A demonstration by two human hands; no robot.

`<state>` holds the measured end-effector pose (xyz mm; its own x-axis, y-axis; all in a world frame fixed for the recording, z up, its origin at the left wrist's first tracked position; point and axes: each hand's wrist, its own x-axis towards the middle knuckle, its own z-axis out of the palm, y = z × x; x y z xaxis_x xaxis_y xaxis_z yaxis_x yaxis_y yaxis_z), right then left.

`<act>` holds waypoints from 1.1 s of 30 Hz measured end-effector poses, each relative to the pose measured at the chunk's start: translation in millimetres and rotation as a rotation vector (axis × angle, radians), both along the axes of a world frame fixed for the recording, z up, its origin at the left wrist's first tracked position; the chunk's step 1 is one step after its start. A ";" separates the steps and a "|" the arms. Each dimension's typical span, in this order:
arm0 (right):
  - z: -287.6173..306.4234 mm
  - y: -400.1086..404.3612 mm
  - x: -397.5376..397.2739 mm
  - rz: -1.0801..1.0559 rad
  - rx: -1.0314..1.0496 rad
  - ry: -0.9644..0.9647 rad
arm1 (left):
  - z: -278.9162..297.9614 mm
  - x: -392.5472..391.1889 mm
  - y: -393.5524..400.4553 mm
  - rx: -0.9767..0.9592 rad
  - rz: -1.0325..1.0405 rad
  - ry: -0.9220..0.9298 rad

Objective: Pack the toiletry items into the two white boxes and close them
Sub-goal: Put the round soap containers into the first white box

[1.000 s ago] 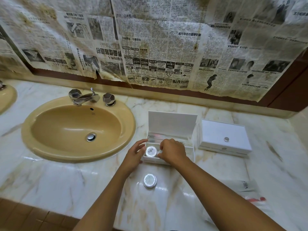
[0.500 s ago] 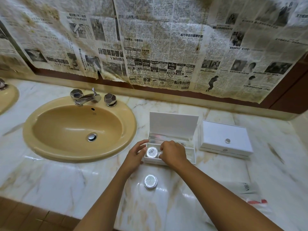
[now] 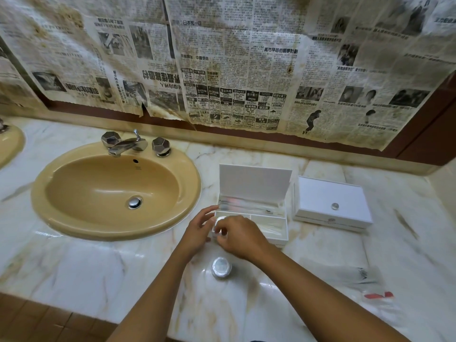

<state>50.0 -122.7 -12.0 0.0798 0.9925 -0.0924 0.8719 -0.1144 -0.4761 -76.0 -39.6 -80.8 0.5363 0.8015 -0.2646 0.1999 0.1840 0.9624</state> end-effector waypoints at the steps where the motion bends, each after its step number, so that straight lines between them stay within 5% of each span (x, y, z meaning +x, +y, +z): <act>1: -1.9 -1.8 -2.1 0.041 -0.037 -0.002 | 0.0 -0.2 -0.3 -0.003 0.001 -0.008; 12: -20.5 -18.8 -11.1 0.238 -0.235 -0.074 | 2.7 0.6 -1.7 0.005 0.006 0.013; 24: -18.9 -19.4 -14.8 0.264 -0.184 -0.101 | 5.0 0.6 -1.6 -0.003 0.001 0.025; 33: 6.9 -1.9 4.4 0.093 -0.046 -0.088 | 2.6 -0.2 -1.4 -0.005 -0.001 -0.006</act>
<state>54.4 -124.5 -5.1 -0.0021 0.9909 -0.1349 0.9181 -0.0515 -0.3930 -76.2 -41.0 -78.2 0.5387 0.7996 -0.2653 0.1945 0.1884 0.9626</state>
